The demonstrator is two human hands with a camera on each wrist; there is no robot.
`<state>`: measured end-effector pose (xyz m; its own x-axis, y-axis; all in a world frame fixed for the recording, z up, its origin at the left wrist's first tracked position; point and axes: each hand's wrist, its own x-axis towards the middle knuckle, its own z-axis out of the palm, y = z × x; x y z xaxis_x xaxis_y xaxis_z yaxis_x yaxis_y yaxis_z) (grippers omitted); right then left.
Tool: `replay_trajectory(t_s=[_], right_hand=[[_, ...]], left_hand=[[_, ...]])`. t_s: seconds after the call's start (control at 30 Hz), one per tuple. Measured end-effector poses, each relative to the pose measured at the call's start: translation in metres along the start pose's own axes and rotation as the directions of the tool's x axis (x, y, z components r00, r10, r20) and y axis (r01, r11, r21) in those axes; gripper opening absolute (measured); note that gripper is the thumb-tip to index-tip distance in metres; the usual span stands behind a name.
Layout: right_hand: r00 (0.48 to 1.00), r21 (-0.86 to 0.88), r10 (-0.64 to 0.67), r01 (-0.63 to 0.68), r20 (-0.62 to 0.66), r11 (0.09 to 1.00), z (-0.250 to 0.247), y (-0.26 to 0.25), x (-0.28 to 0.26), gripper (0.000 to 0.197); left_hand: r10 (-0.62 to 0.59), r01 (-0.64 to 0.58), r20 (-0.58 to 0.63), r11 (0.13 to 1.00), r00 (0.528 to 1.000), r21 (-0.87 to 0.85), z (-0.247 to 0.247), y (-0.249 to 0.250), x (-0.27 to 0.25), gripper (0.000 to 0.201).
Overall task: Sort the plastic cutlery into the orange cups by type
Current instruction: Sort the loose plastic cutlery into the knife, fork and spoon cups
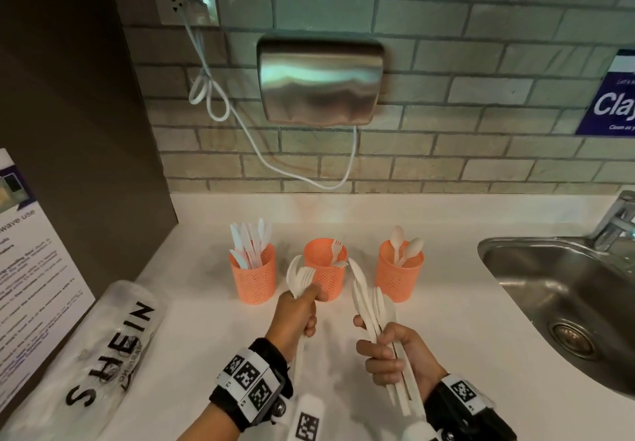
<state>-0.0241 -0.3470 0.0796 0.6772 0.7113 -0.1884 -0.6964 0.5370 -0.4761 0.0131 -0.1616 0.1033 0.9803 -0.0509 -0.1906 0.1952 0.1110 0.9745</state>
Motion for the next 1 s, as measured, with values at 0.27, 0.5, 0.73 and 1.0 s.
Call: replay_trajectory(t_s=[0.27, 0.5, 0.73, 1.0], right_hand=[[0.869, -0.707, -0.289, -0.094, -0.402, 0.701, 0.013, 0.003, -0.007, 0.024], [0.794, -0.721, -0.371, -0.118, -0.481, 0.683, 0.003, -0.005, -0.018, 0.039], [0.776, -0.719, -0.413, -0.076, -0.477, 0.690, 0.005, -0.027, -0.027, 0.061], [0.700, -0.764, -0.554, 0.017, -0.451, 0.644, -0.003, -0.032, -0.033, 0.039]], left_hand=[[0.033, -0.029, -0.054, 0.997, 0.998, 0.076, -0.007, 0.000, 0.023, 0.038], [0.249, -0.243, -0.147, 0.968, 0.957, 0.057, -0.004, 0.047, 0.075, 0.025], [0.352, -0.382, -0.258, 0.922, 0.900, -0.072, 0.023, 0.089, 0.122, 0.026], [0.323, -0.336, -0.257, 0.942, 0.911, -0.009, 0.044, 0.054, 0.166, 0.020]])
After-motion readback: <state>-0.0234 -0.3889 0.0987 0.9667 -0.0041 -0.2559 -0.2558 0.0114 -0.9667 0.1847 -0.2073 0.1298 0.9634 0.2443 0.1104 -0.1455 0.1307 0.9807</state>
